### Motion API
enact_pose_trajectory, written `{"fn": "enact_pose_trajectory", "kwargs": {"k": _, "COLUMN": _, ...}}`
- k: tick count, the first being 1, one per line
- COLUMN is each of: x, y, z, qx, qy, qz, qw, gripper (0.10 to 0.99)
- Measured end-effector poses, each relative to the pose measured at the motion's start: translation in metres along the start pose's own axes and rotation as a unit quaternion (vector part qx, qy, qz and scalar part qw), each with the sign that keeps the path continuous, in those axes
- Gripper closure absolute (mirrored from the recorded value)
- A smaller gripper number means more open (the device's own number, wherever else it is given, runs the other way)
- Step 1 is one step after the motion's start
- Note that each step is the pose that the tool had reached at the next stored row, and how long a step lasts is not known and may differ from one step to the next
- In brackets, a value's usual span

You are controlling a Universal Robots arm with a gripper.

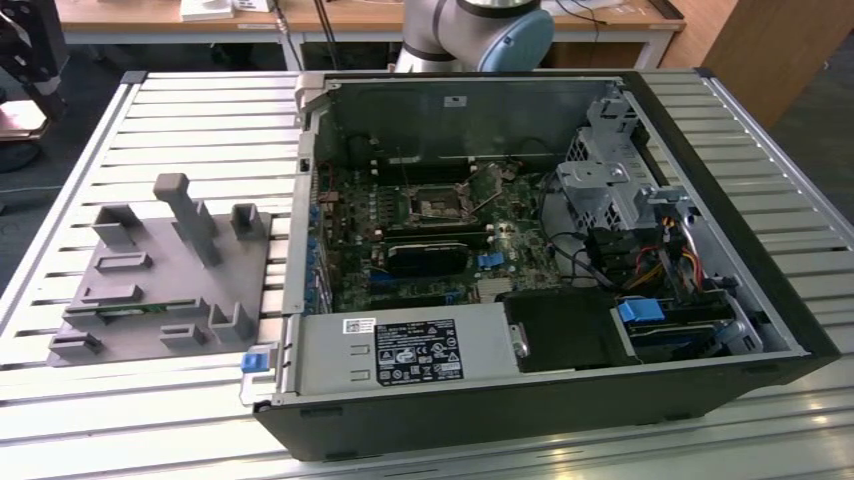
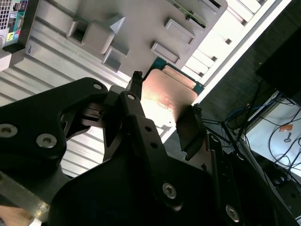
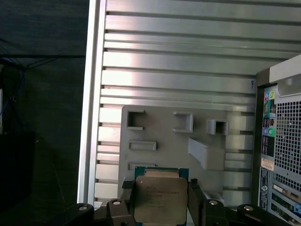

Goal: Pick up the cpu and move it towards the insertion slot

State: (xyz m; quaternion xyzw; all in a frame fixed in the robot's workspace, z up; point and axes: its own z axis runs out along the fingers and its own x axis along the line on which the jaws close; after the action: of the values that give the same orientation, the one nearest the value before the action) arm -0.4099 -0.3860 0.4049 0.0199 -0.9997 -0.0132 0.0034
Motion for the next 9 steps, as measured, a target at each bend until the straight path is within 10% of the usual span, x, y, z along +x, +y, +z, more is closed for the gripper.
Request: {"fn": "enact_pose_trajectory", "kwargs": {"k": 9, "x": -0.009, "y": -0.0004, "z": -0.0001, "qx": 0.0, "qy": 0.0, "qz": 0.0, "qw": 1.0, "gripper": 0.545}}
